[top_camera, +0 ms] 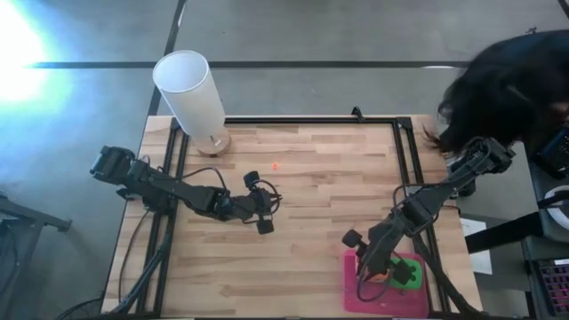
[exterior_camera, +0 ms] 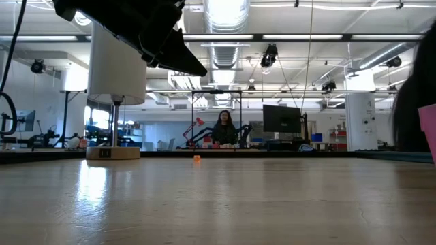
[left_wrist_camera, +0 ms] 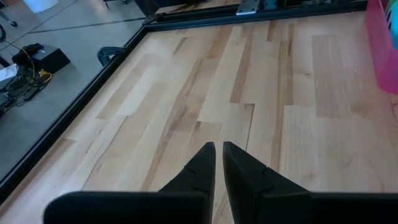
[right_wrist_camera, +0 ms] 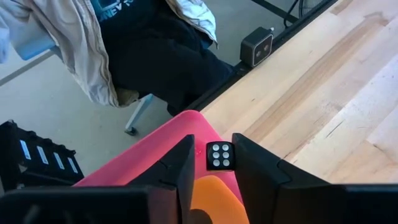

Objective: Pick & Place Dice
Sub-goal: Put the small black die into the bin, then put the small orange die into the bin

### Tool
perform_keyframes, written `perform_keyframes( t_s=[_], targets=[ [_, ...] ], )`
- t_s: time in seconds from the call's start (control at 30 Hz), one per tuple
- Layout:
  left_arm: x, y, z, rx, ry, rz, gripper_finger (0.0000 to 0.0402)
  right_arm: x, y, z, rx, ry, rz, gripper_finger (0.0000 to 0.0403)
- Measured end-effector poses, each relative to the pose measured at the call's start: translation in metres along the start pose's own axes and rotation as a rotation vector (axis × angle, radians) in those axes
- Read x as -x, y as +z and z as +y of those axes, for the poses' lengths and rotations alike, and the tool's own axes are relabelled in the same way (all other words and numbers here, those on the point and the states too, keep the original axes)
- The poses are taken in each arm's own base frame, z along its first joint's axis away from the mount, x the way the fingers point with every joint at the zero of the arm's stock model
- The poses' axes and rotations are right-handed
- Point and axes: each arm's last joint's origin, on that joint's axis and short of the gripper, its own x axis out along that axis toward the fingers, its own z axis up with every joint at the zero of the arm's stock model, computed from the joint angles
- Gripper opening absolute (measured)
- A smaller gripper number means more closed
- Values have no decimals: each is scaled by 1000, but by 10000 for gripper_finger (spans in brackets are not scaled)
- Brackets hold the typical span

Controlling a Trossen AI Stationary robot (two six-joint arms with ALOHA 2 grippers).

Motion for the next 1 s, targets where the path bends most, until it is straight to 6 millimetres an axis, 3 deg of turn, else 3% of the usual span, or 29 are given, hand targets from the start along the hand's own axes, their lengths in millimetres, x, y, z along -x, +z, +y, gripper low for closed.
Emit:
perform_keyframes(
  t_s=[0.3,1.0],
  targets=[
    [0,0,0,0,0,0,36,0,-3,-1,42,-33,28,113],
    [0,0,0,0,0,0,36,1,-6,-2,1,-85,74,78]
  ],
)
